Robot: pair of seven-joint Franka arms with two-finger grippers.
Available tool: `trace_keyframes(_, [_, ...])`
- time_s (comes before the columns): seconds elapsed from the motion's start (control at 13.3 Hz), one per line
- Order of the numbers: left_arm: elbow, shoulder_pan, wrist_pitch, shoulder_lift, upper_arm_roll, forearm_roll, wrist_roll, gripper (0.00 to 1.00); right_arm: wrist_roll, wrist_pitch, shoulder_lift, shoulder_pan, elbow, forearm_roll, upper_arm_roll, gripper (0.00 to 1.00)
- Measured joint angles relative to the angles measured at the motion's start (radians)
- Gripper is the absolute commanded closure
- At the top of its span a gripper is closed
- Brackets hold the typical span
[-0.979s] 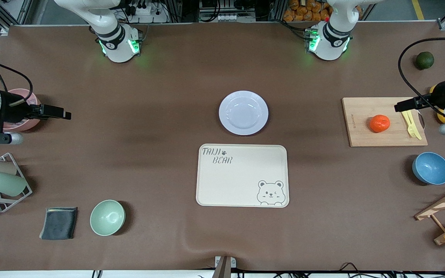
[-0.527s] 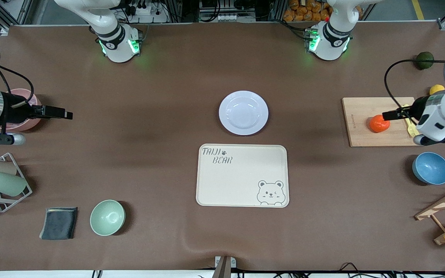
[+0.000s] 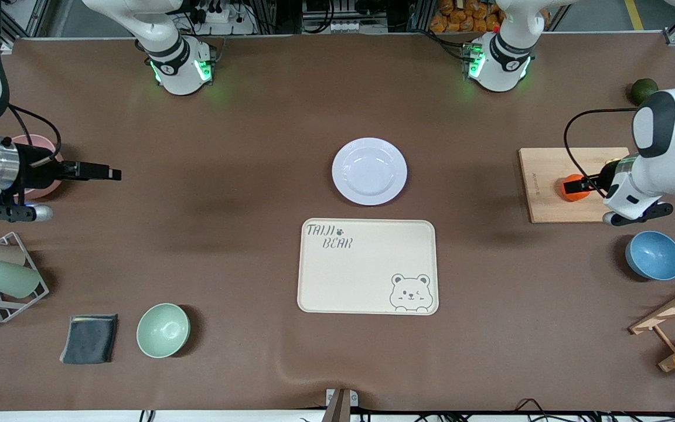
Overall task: Place orange and plate with both arms
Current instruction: 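Lower the left gripper and close it on the orange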
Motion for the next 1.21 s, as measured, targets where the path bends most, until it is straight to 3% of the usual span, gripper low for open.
trace_keyframes(0.23, [-0.124, 0.058, 0.18, 0.002, 0.001, 0.011, 0.059, 0.0, 0.0, 0.023, 0.001, -0.011, -0.042, 0.079, 0.0, 0.0])
trace_keyframes(0.45, [-0.187, 0.085, 0.266, 0.002, 0.001, 0.03, 0.079, 0.0, 0.001, 0.056, 0.001, -0.019, -0.099, 0.175, -0.001, 0.0])
trace_keyframes(0.68, [-0.259, 0.11, 0.363, 0.002, 0.001, 0.073, 0.079, 0.0, 0.0, 0.102, 0.001, -0.02, -0.145, 0.21, 0.001, 0.0])
trace_keyframes(1.21, [-0.305, 0.133, 0.459, 0.045, 0.0, 0.077, 0.08, 0.0, -0.048, 0.146, 0.0, -0.015, -0.207, 0.292, 0.007, 0.0])
